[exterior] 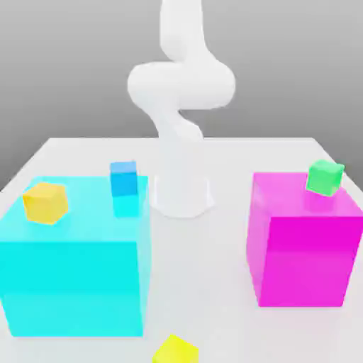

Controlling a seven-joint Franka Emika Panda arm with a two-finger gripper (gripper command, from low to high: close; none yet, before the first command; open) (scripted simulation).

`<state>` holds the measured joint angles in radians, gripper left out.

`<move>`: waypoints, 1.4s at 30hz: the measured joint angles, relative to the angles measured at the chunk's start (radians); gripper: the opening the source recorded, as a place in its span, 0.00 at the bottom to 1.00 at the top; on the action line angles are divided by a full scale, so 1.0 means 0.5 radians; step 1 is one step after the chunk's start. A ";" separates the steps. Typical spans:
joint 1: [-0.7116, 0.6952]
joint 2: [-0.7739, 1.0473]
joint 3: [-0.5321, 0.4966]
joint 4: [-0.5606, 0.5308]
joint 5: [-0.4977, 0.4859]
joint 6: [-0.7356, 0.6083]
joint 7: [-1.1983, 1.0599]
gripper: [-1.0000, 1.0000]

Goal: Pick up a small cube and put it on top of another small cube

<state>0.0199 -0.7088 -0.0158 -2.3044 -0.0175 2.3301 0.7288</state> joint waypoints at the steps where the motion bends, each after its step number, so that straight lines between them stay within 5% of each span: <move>1: 0.018 0.079 -0.015 -0.004 -0.014 0.026 -0.062 0.50; 17: 0.201 1.244 -0.228 -0.060 0.006 0.412 -1.147 0.50; 32: 0.045 2.334 -0.070 -0.041 0.163 0.905 -1.993 0.50; 33: 0.040 2.375 -0.065 -0.033 0.167 0.937 -1.997 0.00; 42: 0.046 2.259 -0.074 -0.057 0.148 0.842 -1.984 0.00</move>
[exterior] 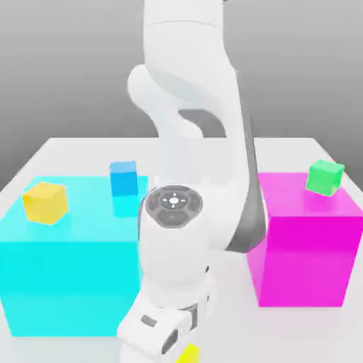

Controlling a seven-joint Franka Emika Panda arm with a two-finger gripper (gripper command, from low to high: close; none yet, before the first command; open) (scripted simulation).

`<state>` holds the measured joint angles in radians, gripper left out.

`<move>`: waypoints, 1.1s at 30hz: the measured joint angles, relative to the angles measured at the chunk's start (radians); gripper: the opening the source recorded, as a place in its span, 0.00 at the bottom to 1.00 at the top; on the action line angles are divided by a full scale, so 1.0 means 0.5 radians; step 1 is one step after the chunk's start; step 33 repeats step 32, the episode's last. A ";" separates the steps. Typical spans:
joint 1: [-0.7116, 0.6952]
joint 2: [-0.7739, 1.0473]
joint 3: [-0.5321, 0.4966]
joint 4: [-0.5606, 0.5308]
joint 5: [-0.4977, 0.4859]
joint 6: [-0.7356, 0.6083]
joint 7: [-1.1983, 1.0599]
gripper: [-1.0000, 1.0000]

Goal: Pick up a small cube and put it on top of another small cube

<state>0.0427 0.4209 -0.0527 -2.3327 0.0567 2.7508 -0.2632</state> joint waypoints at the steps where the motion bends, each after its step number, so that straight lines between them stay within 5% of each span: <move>1: 0.004 -0.067 -0.006 -0.013 -0.009 -0.053 0.007 0.00; 10: 0.045 -0.591 -0.236 -0.008 -0.259 -0.614 0.653 0.00; 23: -0.461 -1.501 -0.416 -0.083 -0.373 -1.415 1.739 0.00; 28: -0.532 -1.490 -0.490 -0.278 -0.326 -1.187 1.783 0.00; 29: -0.535 -1.466 -0.495 -0.315 -0.323 -1.126 1.780 1.00; 33: -0.535 -1.466 -0.495 -0.315 -0.323 -1.126 1.779 1.00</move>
